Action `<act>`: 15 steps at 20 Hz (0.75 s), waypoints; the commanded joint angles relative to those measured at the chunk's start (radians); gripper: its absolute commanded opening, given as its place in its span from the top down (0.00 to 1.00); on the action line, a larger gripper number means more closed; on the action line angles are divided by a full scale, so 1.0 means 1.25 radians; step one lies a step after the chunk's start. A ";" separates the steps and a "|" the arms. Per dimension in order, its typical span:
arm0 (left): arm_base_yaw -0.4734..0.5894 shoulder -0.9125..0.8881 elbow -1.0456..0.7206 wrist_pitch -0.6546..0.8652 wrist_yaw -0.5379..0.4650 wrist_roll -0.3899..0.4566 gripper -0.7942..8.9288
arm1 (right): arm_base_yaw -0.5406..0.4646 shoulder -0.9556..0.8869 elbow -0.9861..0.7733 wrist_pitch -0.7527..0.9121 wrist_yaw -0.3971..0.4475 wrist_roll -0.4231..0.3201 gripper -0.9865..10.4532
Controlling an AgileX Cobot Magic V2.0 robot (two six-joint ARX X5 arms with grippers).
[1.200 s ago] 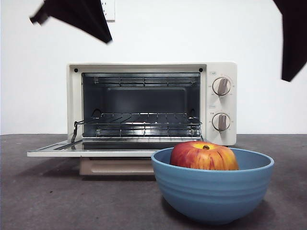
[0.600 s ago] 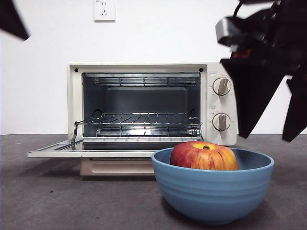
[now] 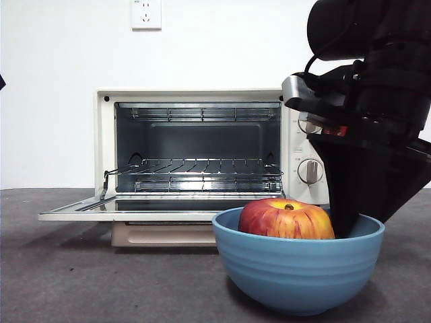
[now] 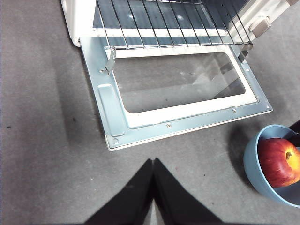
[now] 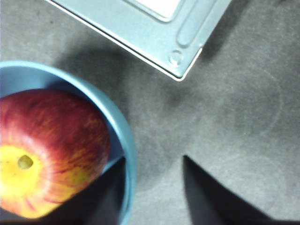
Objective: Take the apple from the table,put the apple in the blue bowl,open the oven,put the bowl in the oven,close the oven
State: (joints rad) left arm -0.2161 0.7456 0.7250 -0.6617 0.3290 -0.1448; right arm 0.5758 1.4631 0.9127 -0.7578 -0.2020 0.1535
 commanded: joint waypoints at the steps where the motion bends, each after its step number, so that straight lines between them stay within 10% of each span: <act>1: 0.000 0.004 0.005 0.006 0.004 -0.002 0.91 | 0.007 0.013 0.007 -0.005 -0.044 -0.009 0.82; 15: 0.000 0.004 0.005 0.036 0.004 -0.002 0.91 | 0.021 -0.015 0.019 -0.008 -0.057 0.037 0.91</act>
State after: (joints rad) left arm -0.2161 0.7456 0.7250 -0.6289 0.3294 -0.1448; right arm 0.5934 1.4452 0.9146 -0.7776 -0.2623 0.1780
